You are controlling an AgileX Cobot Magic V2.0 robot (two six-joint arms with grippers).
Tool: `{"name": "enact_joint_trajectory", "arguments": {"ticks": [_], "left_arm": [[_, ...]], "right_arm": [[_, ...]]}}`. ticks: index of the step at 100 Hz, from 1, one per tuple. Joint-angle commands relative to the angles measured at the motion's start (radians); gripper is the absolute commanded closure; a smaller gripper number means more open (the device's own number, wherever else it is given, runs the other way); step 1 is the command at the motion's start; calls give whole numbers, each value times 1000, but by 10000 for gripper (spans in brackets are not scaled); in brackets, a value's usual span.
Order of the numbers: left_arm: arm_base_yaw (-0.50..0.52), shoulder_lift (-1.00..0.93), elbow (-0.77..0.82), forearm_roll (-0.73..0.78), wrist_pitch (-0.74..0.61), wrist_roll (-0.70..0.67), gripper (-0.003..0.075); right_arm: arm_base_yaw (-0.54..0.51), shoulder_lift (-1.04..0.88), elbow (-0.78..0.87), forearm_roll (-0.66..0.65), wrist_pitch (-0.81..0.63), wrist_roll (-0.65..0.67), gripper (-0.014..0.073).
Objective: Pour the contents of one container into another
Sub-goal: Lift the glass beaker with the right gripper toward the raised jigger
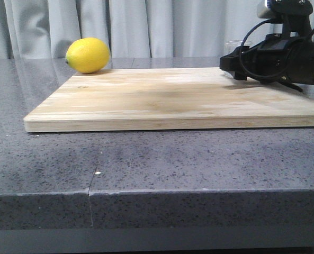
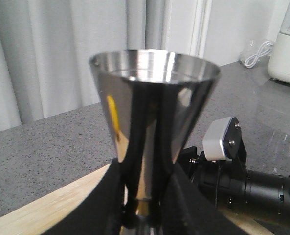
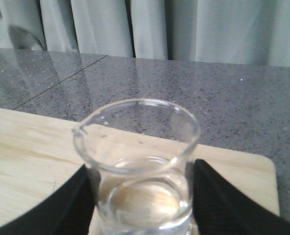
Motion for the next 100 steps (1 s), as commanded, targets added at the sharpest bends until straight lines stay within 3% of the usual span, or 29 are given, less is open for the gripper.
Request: {"name": "enact_joint_trajectory", "arguments": {"ticks": [1,69,100], "left_arm": [[-9,-51,-29,1,-85,-8,734],[-9,-51,-29,1,-84,-8,734],[-9,-51,-29,1,-67,-8,734]], "right_arm": [[-6,-49,-27,-15,-77,-11,313],[-6,-123,-27,-34,-78,-11,340],[-6,-307,-27,-104,59,-9,340]]}}
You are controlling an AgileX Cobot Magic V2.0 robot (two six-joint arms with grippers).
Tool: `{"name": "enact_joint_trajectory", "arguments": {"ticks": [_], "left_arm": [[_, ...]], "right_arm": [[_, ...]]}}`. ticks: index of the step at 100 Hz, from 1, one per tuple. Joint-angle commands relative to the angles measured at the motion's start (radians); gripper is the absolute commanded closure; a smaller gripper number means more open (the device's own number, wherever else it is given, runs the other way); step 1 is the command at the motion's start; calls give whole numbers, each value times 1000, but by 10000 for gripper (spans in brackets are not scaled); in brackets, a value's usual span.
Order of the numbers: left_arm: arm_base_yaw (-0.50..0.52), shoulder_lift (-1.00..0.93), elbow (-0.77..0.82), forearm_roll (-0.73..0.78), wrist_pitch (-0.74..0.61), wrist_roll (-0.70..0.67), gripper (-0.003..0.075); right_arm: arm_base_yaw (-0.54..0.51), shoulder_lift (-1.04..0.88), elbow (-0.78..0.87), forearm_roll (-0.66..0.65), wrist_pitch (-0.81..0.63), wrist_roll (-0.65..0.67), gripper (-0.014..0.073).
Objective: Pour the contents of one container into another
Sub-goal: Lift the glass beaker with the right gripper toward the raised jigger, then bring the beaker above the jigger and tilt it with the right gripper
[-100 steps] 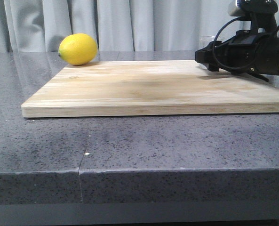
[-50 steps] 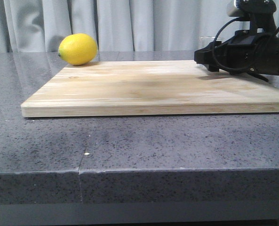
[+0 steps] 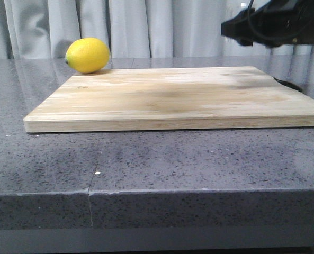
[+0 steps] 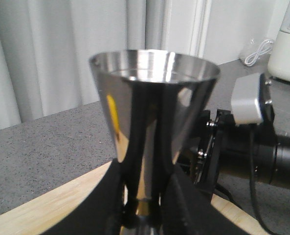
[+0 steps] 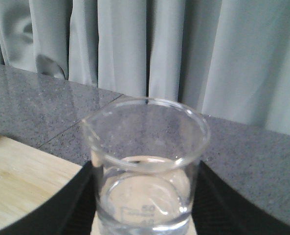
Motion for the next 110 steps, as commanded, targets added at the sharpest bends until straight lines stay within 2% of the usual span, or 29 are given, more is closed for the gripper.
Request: {"name": "enact_joint_trajectory", "arguments": {"ticks": [1,22,57,83,110], "left_arm": [[-9,-51,-29,1,-70,-8,734],[-9,-51,-12,1,-64,-8,734],[-10,-49,62,1,-156,-16,734],[-61,-48,121,1,-240,-16,734],[-98,-48,123,1,-225,-16,734]], "right_arm": [[-6,-111,-25,-17,-45,-9,340],[-6,-233,-25,-69,6,11,340],[8,-382,-25,-169,34,13,340],[61,-413,-25,-225,46,13,340],[97,-434,-25,-296,45,13,340]]}}
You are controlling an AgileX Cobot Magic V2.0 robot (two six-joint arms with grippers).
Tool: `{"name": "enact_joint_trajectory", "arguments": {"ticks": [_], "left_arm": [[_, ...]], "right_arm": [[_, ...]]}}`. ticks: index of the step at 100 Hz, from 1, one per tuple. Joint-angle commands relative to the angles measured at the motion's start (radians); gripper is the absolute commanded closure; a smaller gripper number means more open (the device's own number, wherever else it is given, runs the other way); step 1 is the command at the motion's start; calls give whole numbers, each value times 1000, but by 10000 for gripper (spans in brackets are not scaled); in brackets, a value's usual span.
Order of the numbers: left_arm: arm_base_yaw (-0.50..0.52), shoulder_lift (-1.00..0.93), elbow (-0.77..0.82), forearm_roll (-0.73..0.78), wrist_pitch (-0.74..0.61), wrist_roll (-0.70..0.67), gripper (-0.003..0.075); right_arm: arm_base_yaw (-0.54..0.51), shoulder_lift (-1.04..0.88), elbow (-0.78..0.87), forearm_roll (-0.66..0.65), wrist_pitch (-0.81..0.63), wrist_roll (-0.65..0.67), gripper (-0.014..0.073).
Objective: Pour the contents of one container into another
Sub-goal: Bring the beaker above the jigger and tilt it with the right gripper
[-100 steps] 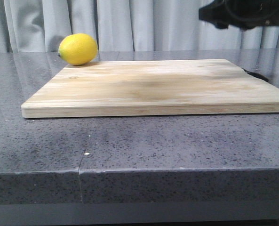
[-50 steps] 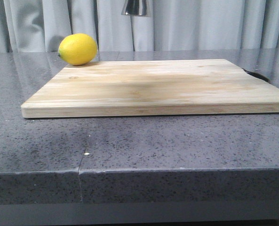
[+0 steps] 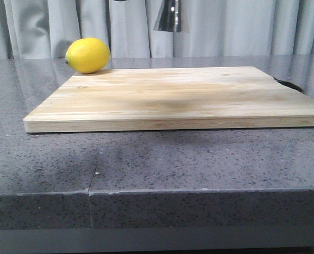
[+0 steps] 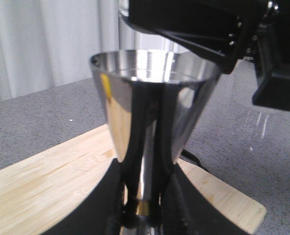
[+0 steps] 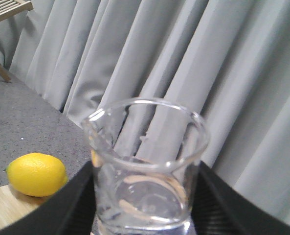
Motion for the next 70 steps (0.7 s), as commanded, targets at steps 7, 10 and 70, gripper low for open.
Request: {"name": "enact_joint_trajectory", "arguments": {"ticks": [7,10,70], "left_arm": [[-19,-46,-26,1,-93,-7,734],[-21,-46,-23,1,-93,-7,734],[-22,-46,-17,1,-93,-7,734]], "right_arm": [[12,-62,-25,-23,-69,2,340],[12,-66,-25,-37,-71,2,340],[12,-91,-25,-205,-71,-30,340]]}}
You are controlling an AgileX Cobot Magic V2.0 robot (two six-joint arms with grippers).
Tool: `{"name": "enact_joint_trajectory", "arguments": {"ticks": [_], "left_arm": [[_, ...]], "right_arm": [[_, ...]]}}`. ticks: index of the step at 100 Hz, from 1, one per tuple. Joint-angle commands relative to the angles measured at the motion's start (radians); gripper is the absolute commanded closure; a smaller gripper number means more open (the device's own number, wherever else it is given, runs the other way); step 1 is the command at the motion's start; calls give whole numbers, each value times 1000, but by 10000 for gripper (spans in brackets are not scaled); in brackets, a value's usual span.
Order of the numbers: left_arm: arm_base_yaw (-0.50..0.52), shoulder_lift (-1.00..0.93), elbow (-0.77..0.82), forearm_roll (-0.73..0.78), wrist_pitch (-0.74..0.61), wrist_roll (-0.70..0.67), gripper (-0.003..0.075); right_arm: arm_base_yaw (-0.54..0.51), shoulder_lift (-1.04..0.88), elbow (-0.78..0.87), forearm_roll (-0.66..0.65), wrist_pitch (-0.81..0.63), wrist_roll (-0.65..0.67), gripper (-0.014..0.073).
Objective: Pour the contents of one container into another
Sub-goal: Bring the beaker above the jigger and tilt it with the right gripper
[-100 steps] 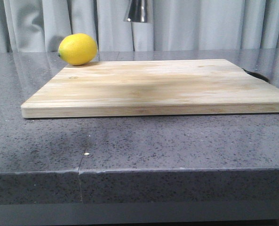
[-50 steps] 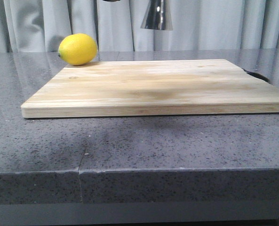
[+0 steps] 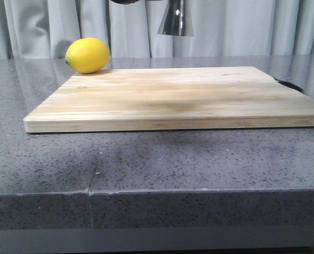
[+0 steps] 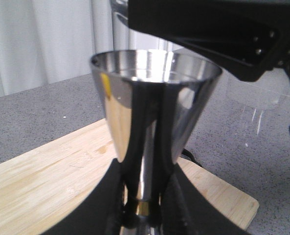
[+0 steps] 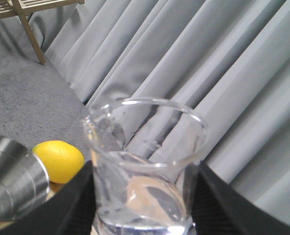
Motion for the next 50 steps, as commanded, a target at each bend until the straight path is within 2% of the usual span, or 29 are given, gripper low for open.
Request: {"name": "enact_joint_trajectory", "arguments": {"ticks": [1,50], "left_arm": [[-10,-46,-24,1,-93,-7,734],[-10,-46,-24,1,-93,-7,734]], "right_arm": [[0,-36,-26,16,-60,-23,340],[0,-36,-26,-13,-60,-134,340]]}}
